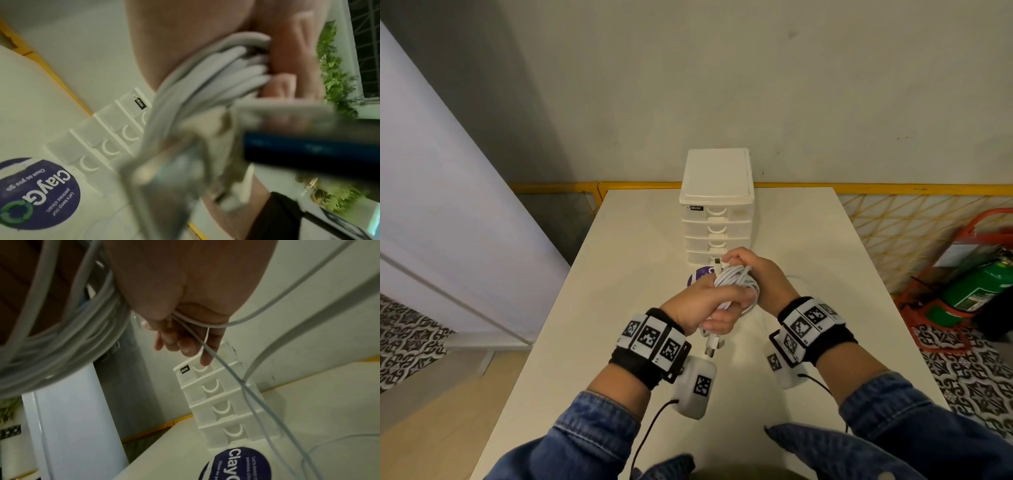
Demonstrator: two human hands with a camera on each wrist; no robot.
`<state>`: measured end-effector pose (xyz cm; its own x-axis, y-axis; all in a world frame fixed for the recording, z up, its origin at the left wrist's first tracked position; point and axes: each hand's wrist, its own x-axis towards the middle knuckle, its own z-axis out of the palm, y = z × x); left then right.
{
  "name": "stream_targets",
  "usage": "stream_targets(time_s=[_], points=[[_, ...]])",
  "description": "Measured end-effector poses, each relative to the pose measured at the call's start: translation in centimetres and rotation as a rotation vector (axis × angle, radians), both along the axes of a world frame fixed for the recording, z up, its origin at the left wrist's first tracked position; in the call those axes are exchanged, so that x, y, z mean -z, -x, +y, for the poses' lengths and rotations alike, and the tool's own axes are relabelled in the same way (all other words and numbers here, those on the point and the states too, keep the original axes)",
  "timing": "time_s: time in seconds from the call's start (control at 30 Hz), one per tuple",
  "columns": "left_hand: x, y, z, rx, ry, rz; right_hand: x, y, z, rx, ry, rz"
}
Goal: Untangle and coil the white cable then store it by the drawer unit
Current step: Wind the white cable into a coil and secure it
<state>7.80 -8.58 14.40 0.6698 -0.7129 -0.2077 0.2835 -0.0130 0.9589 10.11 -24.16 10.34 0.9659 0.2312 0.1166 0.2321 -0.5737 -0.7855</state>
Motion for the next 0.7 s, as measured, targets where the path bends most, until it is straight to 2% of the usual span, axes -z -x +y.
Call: stream_targets(time_s=[0.13,0.23,0.47,0.57,0.7], points=[[-0.1,-0.5,0.5,0.029,0.192,0.016,1.0,0.4,0.4,0.079,0.104,0.047],[-0.2,-1.0,1.0,0.013,0.287,0.105,2.2,1.3,0.7,0.098,0.157,0.019],[-0.3,-1.9,1.7,-0.01,0.545,0.201,4.2,2.7,1.2,0.126,0.042,-0.079],[-0.7,-2.4,1.9,-0.12,0.571,0.167,4.6,3.3,1.2,0.174,-0.02,-0.157],[-0.5,-2.4,2.1,-0.264,0.443,0.051,4.4,3.3,1.6,0.191,-0.107,-0.187]])
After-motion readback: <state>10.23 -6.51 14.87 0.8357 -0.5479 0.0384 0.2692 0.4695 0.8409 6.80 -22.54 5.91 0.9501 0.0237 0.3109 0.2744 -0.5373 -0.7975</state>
